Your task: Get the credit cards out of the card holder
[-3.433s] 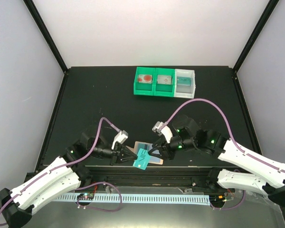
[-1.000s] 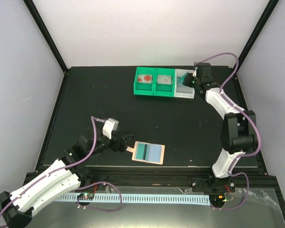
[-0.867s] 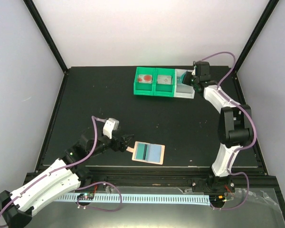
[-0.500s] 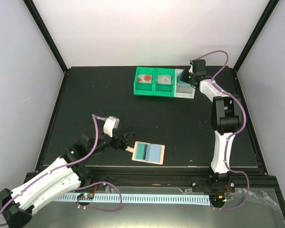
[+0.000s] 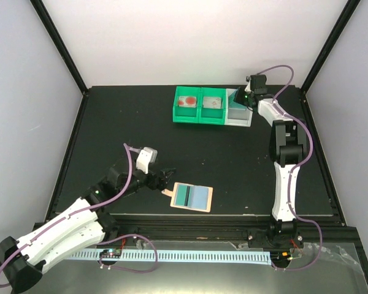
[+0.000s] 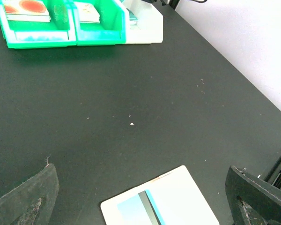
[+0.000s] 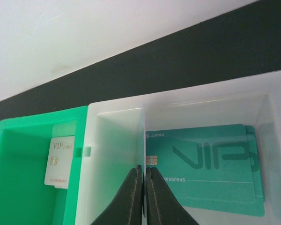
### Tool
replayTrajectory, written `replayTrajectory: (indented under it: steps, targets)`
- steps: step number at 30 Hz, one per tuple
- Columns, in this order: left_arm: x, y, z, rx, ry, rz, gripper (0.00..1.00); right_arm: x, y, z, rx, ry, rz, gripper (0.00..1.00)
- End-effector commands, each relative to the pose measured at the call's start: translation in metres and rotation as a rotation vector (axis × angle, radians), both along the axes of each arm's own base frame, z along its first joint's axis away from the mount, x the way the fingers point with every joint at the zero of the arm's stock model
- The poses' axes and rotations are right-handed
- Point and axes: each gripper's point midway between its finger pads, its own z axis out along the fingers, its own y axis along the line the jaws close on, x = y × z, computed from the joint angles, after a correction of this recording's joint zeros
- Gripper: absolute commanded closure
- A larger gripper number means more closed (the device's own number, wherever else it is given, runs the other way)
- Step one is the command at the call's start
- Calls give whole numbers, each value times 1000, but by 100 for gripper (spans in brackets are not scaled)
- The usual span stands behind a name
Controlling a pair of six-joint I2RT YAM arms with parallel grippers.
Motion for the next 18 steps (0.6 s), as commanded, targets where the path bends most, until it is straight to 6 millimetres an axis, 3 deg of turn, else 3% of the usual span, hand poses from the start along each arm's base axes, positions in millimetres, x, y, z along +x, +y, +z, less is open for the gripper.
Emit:
replayTrajectory:
  steps: [1, 5, 13, 18]
  targets:
    - [7, -2, 24, -47, -46, 14, 1, 8, -3, 2, 20, 4, -5, 90]
    - [8, -3, 21, -42, -33, 20, 1, 11, -10, 2, 19, 6, -30, 85]
    - [8, -2, 17, -43, -14, 26, 1, 13, -22, 26, -13, -16, -47, 73]
    - [10, -1, 0, -10, 53, 52, 1, -3, -26, 44, 13, 2, -54, 63]
